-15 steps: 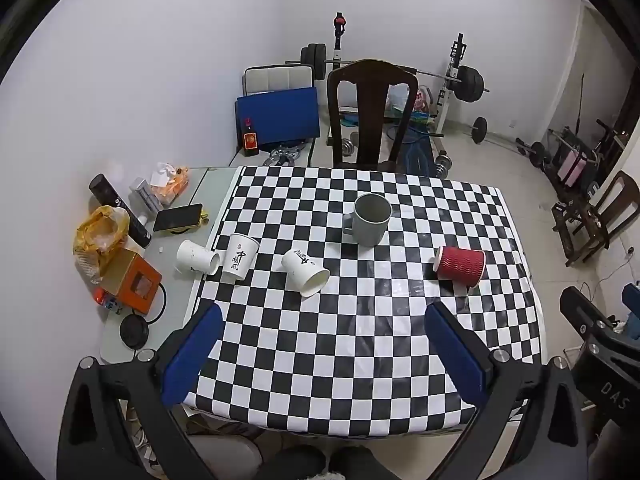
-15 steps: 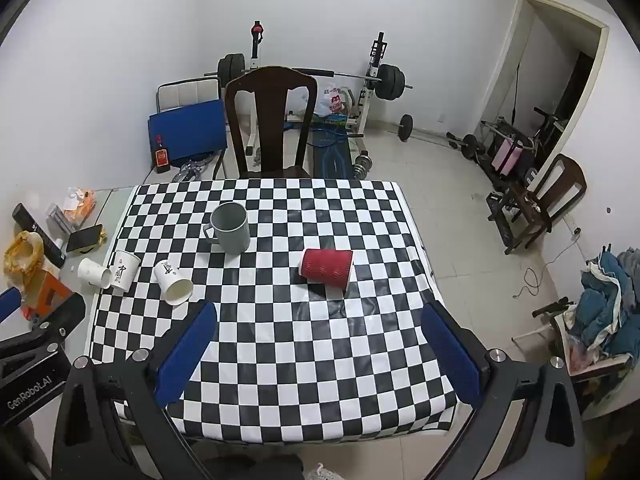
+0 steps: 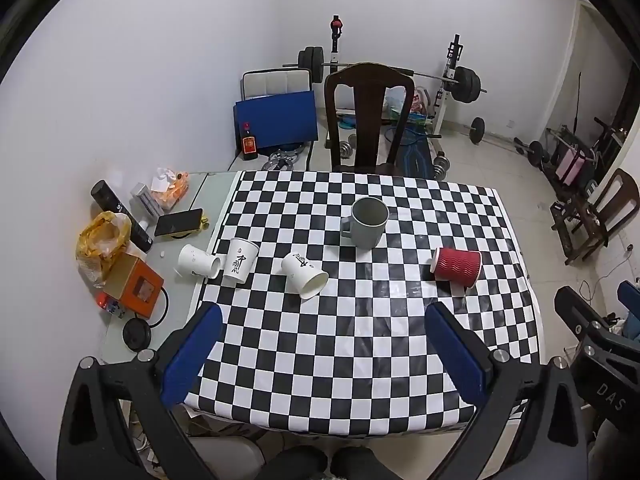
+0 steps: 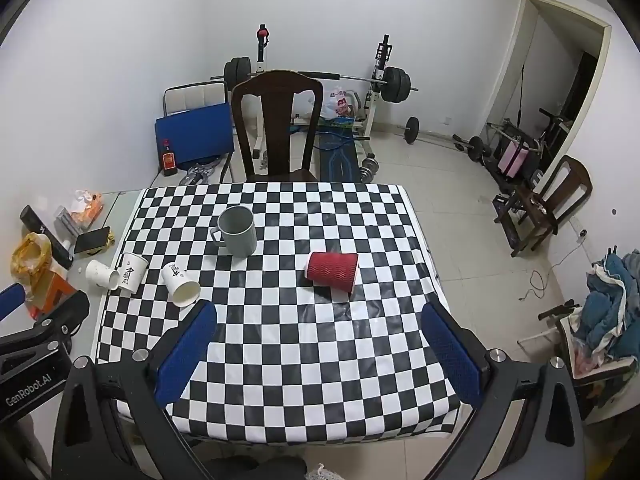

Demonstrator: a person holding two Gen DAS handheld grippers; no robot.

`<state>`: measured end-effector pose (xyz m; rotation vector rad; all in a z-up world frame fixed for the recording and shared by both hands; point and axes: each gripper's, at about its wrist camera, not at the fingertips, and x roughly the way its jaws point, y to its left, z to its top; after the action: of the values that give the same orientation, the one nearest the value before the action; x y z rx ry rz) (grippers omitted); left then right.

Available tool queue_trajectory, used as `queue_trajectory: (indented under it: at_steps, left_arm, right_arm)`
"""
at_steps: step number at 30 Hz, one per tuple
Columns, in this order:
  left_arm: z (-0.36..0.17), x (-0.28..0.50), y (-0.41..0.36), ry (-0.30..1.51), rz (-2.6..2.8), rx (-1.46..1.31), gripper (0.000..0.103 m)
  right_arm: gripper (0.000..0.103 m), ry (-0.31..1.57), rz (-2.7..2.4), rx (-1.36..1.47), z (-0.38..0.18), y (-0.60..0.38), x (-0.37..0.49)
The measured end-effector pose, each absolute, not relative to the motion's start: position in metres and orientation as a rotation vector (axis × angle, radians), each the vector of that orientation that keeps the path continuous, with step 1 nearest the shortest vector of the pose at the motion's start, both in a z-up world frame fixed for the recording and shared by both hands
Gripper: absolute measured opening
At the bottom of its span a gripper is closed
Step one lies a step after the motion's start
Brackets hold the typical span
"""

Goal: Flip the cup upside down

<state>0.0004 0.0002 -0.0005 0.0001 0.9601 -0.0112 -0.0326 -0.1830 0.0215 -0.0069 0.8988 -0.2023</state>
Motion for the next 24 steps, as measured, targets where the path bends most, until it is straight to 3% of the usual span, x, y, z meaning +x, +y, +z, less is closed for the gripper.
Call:
queue_trajectory:
  at_steps: [24]
  left_arm:
    - [0.013, 0.004, -0.014, 0.951, -0.01, 0.002, 0.103]
  right_arm:
    - [0.103, 0.884, -0.191, -0.002, 0.029, -0.183, -0.036]
